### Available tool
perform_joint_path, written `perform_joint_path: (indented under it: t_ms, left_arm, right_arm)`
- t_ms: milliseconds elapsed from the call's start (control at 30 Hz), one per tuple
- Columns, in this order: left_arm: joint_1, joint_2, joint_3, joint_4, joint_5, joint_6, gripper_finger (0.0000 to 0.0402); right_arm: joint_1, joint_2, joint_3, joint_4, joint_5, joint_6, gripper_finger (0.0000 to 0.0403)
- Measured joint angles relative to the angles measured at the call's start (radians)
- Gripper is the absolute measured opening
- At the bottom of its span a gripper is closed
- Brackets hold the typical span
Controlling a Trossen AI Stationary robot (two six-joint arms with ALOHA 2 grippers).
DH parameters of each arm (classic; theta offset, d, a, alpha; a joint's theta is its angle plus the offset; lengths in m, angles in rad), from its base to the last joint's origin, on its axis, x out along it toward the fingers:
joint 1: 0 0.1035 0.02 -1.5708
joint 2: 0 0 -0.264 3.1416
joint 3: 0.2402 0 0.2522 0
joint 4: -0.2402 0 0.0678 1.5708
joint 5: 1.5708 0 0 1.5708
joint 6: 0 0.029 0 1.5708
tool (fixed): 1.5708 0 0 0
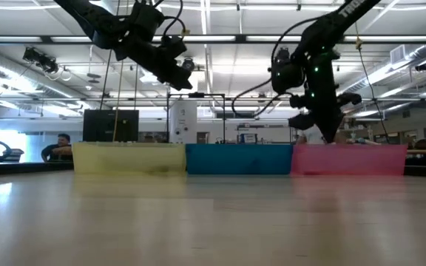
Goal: Sort silverware by color (type)
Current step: Put the pink fork into the red bin
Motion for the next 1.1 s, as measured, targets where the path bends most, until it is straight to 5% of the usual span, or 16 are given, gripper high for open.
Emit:
perform_joint_path:
  t_ms: [500,1100]
  left_arm:
    - [0.000,0.000,0.000,-0.042,0.000,-0.007,0.0119]
    - [0.000,0.000,0.000,-0.042,0.000,-0.008,0.0119]
  right_arm:
    - [-0.085,0.186,0.000,0.058,-0.092,-0.049,0.0010]
    - [-0.090,0.169,0.000,0.107,-0.133,-0.141,0.0064]
